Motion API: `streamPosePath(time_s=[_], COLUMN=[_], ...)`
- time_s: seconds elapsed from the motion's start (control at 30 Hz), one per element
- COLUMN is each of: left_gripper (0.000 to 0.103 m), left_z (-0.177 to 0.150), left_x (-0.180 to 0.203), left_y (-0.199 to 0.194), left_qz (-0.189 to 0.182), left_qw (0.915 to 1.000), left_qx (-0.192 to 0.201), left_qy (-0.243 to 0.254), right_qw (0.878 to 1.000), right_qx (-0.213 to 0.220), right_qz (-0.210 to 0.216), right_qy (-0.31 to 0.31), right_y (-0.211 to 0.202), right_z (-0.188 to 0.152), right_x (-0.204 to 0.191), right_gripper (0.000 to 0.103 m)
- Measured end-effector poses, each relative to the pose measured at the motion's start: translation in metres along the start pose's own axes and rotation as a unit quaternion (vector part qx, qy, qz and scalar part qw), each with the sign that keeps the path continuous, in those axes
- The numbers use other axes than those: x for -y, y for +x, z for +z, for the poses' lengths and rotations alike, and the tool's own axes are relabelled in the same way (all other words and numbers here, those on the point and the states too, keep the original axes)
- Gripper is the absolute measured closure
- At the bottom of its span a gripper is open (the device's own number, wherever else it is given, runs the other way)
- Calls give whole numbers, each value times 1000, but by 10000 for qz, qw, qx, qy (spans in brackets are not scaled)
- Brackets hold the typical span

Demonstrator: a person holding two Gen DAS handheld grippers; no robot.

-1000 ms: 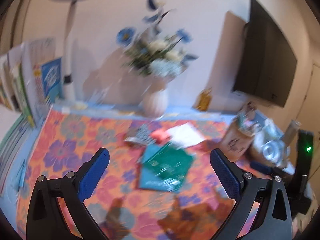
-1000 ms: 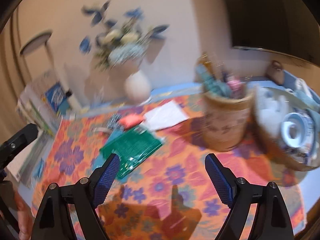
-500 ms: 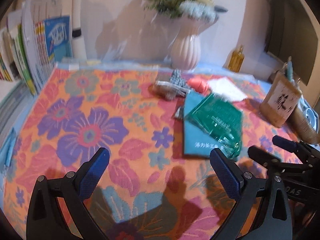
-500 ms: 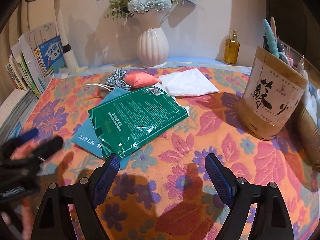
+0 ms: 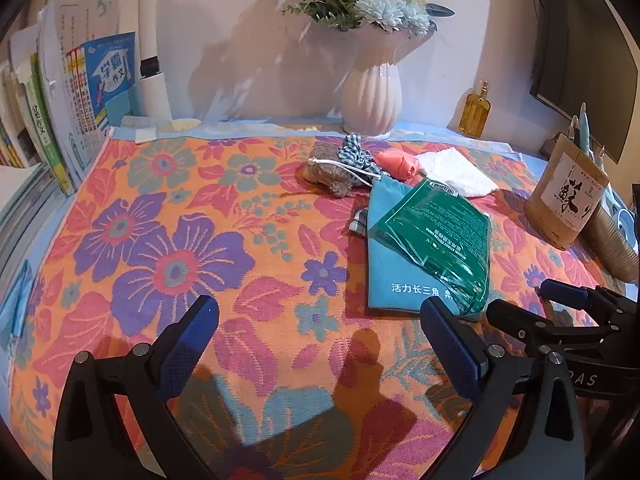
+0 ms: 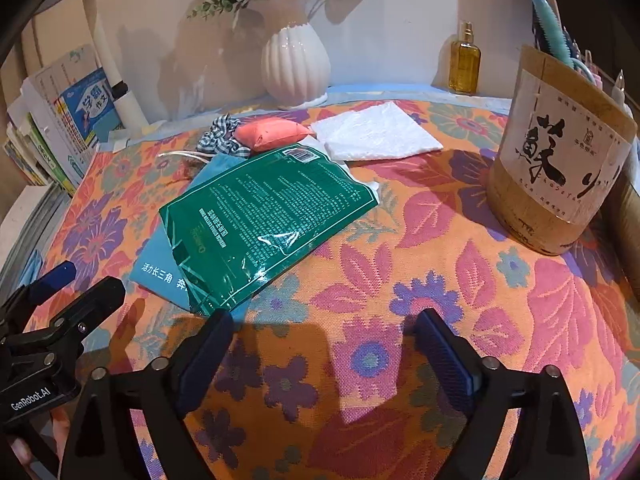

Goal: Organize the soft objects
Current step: 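Grasp the teal drawstring pouch with the left tool while the right tool grasps the green wipes pack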

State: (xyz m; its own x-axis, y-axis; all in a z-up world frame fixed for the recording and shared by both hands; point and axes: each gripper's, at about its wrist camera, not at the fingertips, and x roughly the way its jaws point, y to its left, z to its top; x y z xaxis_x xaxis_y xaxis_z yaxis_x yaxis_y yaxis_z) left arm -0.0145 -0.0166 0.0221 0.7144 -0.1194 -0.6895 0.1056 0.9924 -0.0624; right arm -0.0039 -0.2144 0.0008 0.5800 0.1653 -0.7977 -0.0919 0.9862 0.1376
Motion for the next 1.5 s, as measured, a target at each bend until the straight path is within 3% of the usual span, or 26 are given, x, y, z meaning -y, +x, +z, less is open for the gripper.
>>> streamPosePath(time_s=[0.43,0.53,0.7,0.83,0.9,1.03,1.27,1.5], left_gripper=[2,2,2,2,3,2,2,2], left_z=[0,0,1,0,0,0,0,1], left_x=[-3,-11,-29,-33,-38,-46,-49,-48], left_y=[0,-6,-6,-7,-9,-6,-1,1], left_qz=[13,35,-168,-273,-234,-536,-689,-670], left_qw=[10000,9993,9967,9951,9937,9905,9886,9897], left_qx=[43,239,268,291,342,286,151,95], left_qy=[-79,-301,-746,-903,-1038,-1234,-1328,-1263], right_qw=[9999,9994,9990,9997,9997,10000,9996,9994], right_qx=[-55,308,335,185,131,38,91,129], right_qz=[-80,-99,255,16,103,-1,-185,-134], right_qy=[-63,109,134,-178,-150,-56,-173,294], right_y=[3,-11,-14,1,11,27,34,26], right_z=[0,1,20,40,45,47,44,36], right_x=[-3,3,-10,-42,-51,-58,-60,-37], right_gripper=[10,10,10,10,10,10,11,30])
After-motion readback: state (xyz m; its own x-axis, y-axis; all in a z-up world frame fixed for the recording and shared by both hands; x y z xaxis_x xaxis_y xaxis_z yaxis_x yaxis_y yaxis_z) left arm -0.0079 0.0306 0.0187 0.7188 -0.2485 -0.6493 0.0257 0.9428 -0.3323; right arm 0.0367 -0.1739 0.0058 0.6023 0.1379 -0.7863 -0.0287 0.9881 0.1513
